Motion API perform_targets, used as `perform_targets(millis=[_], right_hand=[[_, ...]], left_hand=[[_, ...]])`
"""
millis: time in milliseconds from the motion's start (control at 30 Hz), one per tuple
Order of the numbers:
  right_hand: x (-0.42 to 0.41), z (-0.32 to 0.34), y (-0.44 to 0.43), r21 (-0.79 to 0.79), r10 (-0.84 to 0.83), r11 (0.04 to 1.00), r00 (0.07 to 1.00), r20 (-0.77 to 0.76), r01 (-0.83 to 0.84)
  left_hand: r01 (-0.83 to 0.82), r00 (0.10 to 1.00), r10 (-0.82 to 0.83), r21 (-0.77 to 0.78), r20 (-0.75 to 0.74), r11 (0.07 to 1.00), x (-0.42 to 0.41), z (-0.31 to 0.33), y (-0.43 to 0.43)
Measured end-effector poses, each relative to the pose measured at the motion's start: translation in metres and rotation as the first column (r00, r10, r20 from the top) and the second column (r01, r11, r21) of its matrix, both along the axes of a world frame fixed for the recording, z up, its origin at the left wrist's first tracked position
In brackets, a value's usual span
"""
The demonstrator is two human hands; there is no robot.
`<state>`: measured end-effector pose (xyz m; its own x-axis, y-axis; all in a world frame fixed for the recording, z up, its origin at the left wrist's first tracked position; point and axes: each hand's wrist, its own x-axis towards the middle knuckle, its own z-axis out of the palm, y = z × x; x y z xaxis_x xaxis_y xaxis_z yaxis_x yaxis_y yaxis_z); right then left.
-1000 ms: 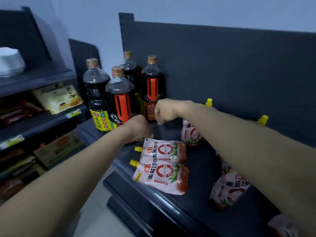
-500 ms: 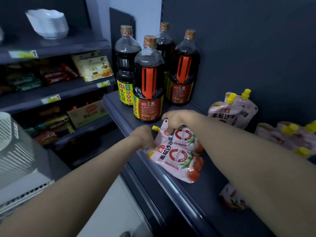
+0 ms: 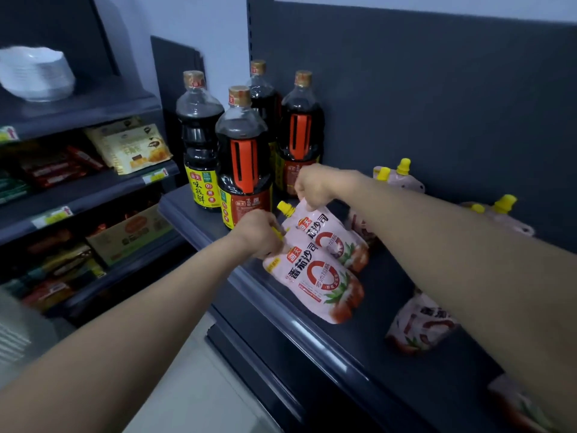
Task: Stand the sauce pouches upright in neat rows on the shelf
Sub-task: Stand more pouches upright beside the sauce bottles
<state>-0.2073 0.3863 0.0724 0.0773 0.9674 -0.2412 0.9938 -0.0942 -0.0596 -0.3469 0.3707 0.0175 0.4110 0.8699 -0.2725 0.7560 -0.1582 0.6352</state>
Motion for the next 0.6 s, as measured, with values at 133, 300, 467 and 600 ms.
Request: perform_targets(millis=[133,300,467,600], right_hand=[[0.024,0.022,-0.022,0.074,-0.160,0.985,0.984,0.080,0.154],[0.039,0.023,-0.050,0.112,-0.324,0.944,0.939,0.117,0.312],[0.036,0.020,-0.062,0.125,-0.410,0.909,0.907,0.095,0.397],[0.041,0.016,-0.069,0.148,-0.494,0.863,0.869,0.038,0.484]], left_hand=[[0.082,0.991,-0.096,0.145,0.094,0.986,0.012,0.022,0.000],[0.201,0.962,-0.244,0.283,0.124,0.938,0.024,0.037,-0.005],[0.290,0.930,-0.353,0.394,0.097,0.872,0.030,0.039,-0.005],[0.288,0.922,-0.367,0.414,0.123,0.863,0.031,0.037,0.001]])
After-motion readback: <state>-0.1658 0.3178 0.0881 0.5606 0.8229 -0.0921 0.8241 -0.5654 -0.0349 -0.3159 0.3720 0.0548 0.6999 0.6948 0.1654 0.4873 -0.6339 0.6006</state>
